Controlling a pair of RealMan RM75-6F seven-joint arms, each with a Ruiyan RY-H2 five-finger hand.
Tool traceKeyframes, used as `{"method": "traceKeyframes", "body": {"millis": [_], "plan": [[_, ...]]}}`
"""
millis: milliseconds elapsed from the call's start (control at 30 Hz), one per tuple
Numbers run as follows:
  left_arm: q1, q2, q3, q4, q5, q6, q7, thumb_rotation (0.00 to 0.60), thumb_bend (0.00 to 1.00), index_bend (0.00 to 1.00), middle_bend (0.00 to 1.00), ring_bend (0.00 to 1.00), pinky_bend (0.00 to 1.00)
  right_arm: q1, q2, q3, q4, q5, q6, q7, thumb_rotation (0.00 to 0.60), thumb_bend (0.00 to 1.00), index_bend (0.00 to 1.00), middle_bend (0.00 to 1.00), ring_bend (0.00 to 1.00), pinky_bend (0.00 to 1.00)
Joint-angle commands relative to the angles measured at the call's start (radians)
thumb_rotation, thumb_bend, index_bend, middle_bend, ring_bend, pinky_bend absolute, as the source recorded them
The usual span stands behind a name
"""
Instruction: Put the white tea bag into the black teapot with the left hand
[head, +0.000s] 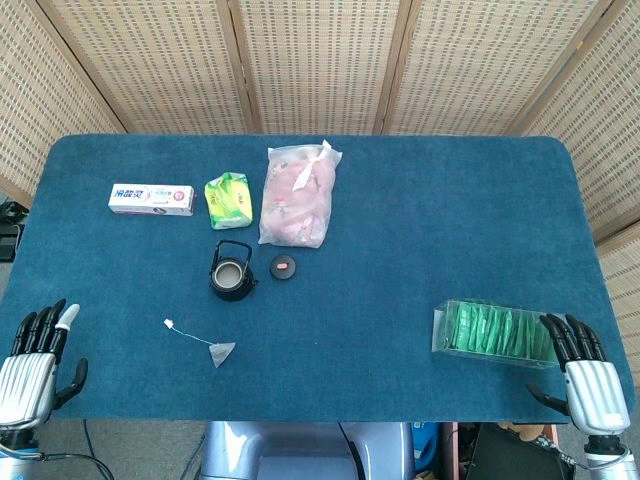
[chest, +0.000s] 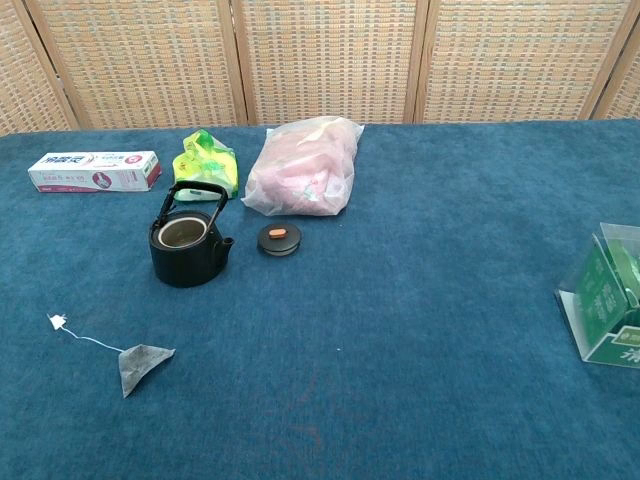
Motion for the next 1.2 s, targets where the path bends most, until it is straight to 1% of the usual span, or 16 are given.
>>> {"method": "traceKeyframes", "body": {"millis": [33,500,667,900,1033,1200], "plan": [[0.000,0.000,-0.001,0.002,-0.001,-0.001,0.000,0.600,0.49,0.02,0.00,0.00,0.00,-0.001,0.000,-0.001,-0.001,0.000,0.001,-0.001,0.600,0.01,0.12,0.21,0.08,0.16],[0.003,0.006,-0.007,0.006,-0.003,0.007,-0.008,0.600,0.49,0.02,0.00,0.00,0.00,0.001,0.000,-0.001,-0.004,-0.001,0.005,-0.005,0.600,0.01,0.12,0.21,0.08,0.16],[-0.004,0.004,-0.017,0.016,-0.021,-0.005,-0.008,0.600,0.49,0.02,0.00,0.00,0.00,-0.004,-0.001,-0.004,-0.003,0.001,0.008,-0.004,0.600,0.01,0.12,0.21,0.08,0.16],[-0.026,0.000,-0.037,0.038,-0.060,-0.043,0.000,0.600,0.49,0.02,0.00,0.00,0.00,-0.013,-0.002,-0.007,0.000,0.007,0.015,-0.001,0.600,0.01,0.12,0.21,0.08,0.16],[-0.048,0.001,-0.049,0.052,-0.095,-0.086,0.014,0.600,0.49,0.03,0.00,0.00,0.00,-0.015,-0.001,-0.008,0.001,0.007,0.017,-0.001,0.600,0.01,0.12,0.21,0.08,0.16],[-0.086,0.002,-0.069,0.074,-0.141,-0.151,0.036,0.600,0.49,0.06,0.00,0.00,0.00,-0.019,-0.004,-0.009,0.005,0.013,0.018,0.003,0.600,0.01,0.12,0.21,0.08,0.16]]}}
